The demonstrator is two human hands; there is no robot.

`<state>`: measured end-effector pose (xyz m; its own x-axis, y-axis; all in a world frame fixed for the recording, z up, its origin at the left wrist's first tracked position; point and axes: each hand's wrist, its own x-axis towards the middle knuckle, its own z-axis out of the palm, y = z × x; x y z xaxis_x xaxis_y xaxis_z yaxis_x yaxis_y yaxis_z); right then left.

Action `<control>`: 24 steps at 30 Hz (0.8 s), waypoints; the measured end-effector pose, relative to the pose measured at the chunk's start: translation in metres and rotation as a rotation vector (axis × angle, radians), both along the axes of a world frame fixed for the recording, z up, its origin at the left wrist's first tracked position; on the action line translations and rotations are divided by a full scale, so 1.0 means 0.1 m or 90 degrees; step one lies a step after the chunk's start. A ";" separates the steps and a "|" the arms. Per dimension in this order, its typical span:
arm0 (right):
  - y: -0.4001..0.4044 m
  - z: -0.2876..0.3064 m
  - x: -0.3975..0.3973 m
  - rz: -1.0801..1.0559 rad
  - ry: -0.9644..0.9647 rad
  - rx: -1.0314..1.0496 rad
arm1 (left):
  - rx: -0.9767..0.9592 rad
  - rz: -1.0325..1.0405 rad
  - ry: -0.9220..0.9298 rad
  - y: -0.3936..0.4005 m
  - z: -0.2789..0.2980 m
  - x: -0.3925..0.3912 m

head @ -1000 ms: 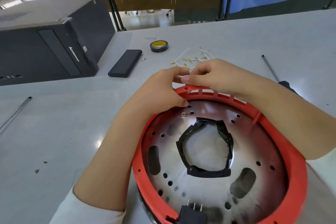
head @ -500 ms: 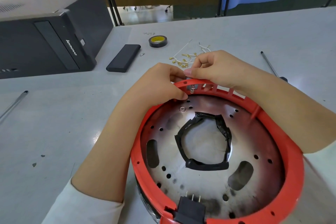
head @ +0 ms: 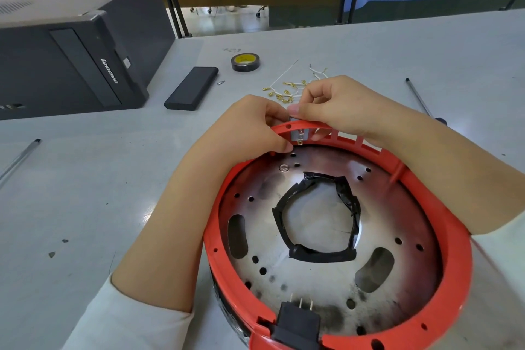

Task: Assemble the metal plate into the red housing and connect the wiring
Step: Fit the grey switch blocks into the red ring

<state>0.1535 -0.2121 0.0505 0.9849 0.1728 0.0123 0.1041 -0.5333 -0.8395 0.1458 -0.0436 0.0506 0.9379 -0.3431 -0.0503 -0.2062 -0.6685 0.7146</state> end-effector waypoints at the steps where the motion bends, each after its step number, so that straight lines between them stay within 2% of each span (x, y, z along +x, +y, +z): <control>1: 0.00 0.00 0.00 0.000 -0.003 -0.014 | 0.002 -0.002 -0.009 0.00 -0.01 0.01; 5: 0.02 0.06 -0.05 0.005 -0.050 -0.142 | -0.018 0.000 -0.008 0.00 -0.01 0.02; 9: -0.05 0.22 -0.16 0.105 0.061 -0.244 | -0.025 -0.002 -0.004 0.01 -0.01 0.03; 11: -0.08 0.19 -0.25 0.115 0.032 -0.305 | -0.023 -0.004 -0.002 0.01 -0.01 0.02; 15: -0.05 0.03 -0.36 0.055 -0.098 -0.269 | -0.020 -0.006 -0.005 0.00 0.00 0.00; 18: -0.04 0.04 -0.33 0.029 -0.096 -0.229 | -0.019 -0.008 -0.007 0.01 0.02 -0.02; 24: -0.02 0.05 -0.33 0.036 -0.104 -0.246 | -0.019 -0.008 0.000 0.01 0.04 -0.03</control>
